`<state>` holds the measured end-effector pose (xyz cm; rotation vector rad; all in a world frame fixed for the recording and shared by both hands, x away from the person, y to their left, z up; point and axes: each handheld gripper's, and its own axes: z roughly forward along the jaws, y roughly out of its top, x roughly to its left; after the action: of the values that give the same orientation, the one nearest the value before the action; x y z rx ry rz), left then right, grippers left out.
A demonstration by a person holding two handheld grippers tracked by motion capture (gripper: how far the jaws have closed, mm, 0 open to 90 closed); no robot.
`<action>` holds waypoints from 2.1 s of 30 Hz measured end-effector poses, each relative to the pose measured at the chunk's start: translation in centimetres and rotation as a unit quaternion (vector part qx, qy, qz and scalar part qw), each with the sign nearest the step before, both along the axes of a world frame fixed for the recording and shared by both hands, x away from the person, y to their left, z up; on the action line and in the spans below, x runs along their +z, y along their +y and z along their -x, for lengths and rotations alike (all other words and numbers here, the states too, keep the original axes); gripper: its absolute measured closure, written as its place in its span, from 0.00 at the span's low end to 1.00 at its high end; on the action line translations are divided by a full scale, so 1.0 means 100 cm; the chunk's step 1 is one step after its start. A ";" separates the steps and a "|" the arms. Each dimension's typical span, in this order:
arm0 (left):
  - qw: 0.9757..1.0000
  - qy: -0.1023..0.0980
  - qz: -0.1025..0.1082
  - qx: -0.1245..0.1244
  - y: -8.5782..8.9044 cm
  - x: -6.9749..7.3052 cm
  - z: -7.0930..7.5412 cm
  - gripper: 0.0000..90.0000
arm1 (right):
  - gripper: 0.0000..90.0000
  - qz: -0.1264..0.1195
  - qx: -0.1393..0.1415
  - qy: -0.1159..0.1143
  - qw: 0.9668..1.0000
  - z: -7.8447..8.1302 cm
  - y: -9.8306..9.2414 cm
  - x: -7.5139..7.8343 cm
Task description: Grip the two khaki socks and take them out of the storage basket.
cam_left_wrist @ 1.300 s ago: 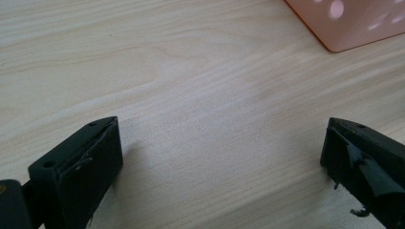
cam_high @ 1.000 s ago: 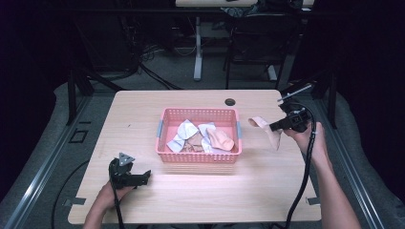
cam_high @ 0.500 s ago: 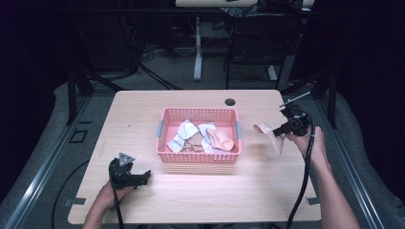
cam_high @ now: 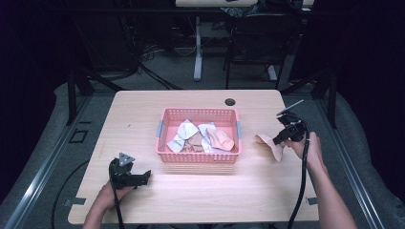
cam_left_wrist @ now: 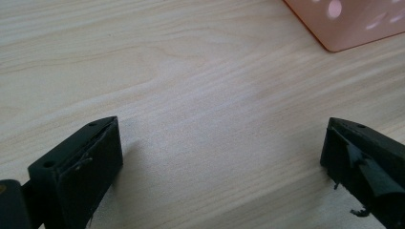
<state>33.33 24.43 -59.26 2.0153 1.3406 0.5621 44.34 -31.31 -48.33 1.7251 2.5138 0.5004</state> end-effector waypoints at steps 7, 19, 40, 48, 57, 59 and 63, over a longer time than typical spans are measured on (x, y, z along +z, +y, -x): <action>1.000 0.000 0.000 0.000 0.000 0.000 0.000 0.01 | 0.96 -0.002 0.002 0.026 1.000 -0.004 0.009 -0.022; 1.000 0.000 0.000 0.000 0.000 0.000 0.000 0.01 | 0.50 -0.026 0.022 0.016 0.999 -0.002 0.014 -0.019; 1.000 0.000 -0.002 -0.003 0.000 0.000 0.000 0.01 | 0.03 -0.039 0.071 -0.043 0.996 0.014 0.046 0.028; 1.000 0.000 -0.004 -0.008 0.000 0.000 0.000 0.01 | 0.02 -0.050 0.086 -0.054 0.994 0.016 0.061 0.039; 1.000 0.001 -0.001 -0.012 -0.001 0.000 0.001 0.00 | 0.03 -0.043 0.105 -0.061 0.992 0.018 0.079 0.052; 1.000 0.000 -0.001 -0.013 -0.001 0.000 0.001 0.00 | 0.03 -0.044 0.110 -0.062 0.991 0.016 0.086 0.056; 1.000 0.000 -0.001 -0.013 -0.001 0.000 0.001 0.00 | 0.03 -0.050 0.124 -0.068 0.989 0.013 0.100 0.062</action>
<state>33.27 24.34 -59.25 2.0318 1.3126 0.5509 43.09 -21.32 -42.12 1.3572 2.6567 0.7444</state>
